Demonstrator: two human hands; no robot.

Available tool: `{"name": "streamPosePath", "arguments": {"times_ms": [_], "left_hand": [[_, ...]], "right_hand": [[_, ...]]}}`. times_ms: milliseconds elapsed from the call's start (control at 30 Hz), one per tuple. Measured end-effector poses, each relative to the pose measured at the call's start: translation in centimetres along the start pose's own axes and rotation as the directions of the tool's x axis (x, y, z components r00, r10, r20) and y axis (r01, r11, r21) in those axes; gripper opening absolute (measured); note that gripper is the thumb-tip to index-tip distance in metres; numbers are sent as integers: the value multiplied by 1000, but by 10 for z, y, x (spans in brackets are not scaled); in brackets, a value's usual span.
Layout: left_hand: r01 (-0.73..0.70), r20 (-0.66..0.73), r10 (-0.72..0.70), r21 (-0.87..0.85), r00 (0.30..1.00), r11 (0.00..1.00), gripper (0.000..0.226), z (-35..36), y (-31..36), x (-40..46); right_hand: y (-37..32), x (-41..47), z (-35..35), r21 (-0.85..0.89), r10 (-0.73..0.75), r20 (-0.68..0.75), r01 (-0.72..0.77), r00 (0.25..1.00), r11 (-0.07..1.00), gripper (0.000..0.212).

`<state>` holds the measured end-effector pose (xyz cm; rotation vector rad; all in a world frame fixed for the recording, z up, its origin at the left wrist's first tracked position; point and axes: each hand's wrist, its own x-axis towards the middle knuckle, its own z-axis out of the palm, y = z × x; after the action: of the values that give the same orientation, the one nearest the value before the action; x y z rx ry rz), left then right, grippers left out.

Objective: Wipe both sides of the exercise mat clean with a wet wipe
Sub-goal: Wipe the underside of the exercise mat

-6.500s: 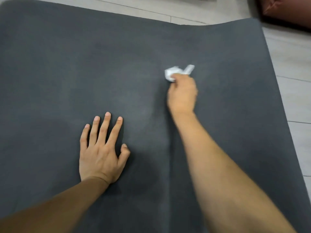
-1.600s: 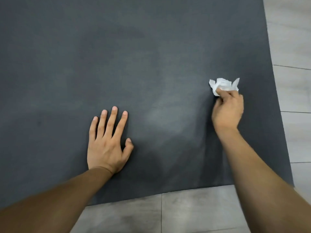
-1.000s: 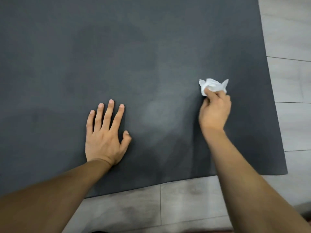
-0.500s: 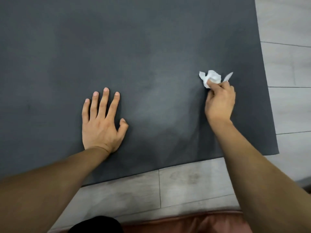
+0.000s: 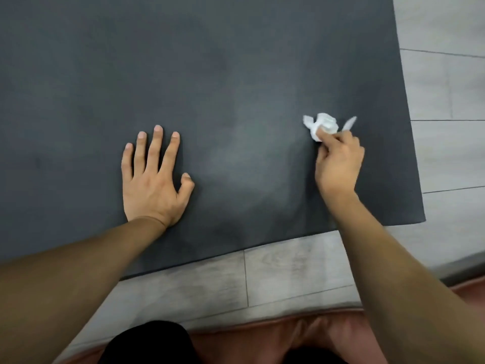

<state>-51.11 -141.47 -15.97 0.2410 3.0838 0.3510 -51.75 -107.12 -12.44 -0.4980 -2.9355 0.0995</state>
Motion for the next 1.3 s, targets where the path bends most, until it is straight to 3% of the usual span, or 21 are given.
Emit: {"name": "streamPosePath", "arguments": {"times_ms": [67,100,200,267,367,433,500,633,700,800,900,967,1067,1167,1233,1300], "left_hand": [[2,3,-2,-7,1000,1000,73,-1,0,0],[3,5,-3,-10,1000,1000,74,-1,1,0],[1,9,0,-12,1000,1000,74,0,0,0],[-8,14,8,-11,1000,1000,74,0,-1,0],[-6,17,6,-1,1000,1000,73,-1,-2,0],[-5,10,5,6,1000,1000,72,0,0,0],[-5,9,5,7,1000,1000,72,0,0,0],[5,27,-5,-7,1000,1000,73,-1,0,-1],[10,38,-9,-11,999,1000,73,-1,1,-1],[8,49,-7,-13,999,1000,74,-2,-1,0],[9,49,-8,-21,999,1000,73,-3,-1,-1],[9,46,-9,-15,999,1000,73,-3,0,-1],[10,39,-9,-11,999,1000,73,-2,1,-1],[10,37,-10,-13,999,1000,73,-2,1,-1],[12,41,-11,-11,999,1000,73,-2,1,-1],[12,42,-12,-9,999,1000,73,-2,1,-1]], "right_hand": [[-18,-8,1,57,151,0,-150,989,987,41],[-39,-17,3,108,143,5,-142,990,984,41],[-122,-68,6,272,-154,57,133,986,953,39],[-157,-100,0,307,-374,85,333,924,892,35],[-124,-83,-3,245,-505,62,477,861,844,33],[-71,-59,-3,105,-381,31,376,924,921,33],[-25,-42,-8,29,-171,24,170,985,985,34],[-65,-63,-6,138,166,25,-168,986,976,42],[-116,-96,-4,253,111,69,-125,991,959,43],[-163,-141,-12,285,-148,108,112,983,952,37],[-123,-128,-13,235,-353,60,331,934,914,34],[-69,-111,-11,159,-303,5,298,953,941,32],[-4,-100,-16,79,15,-1,-14,1000,997,38],[-36,-115,-11,197,220,-12,-213,976,957,42],[-92,-141,-7,308,109,11,-107,994,945,40],[-144,-174,-13,339,-135,51,110,989,934,38]]}}
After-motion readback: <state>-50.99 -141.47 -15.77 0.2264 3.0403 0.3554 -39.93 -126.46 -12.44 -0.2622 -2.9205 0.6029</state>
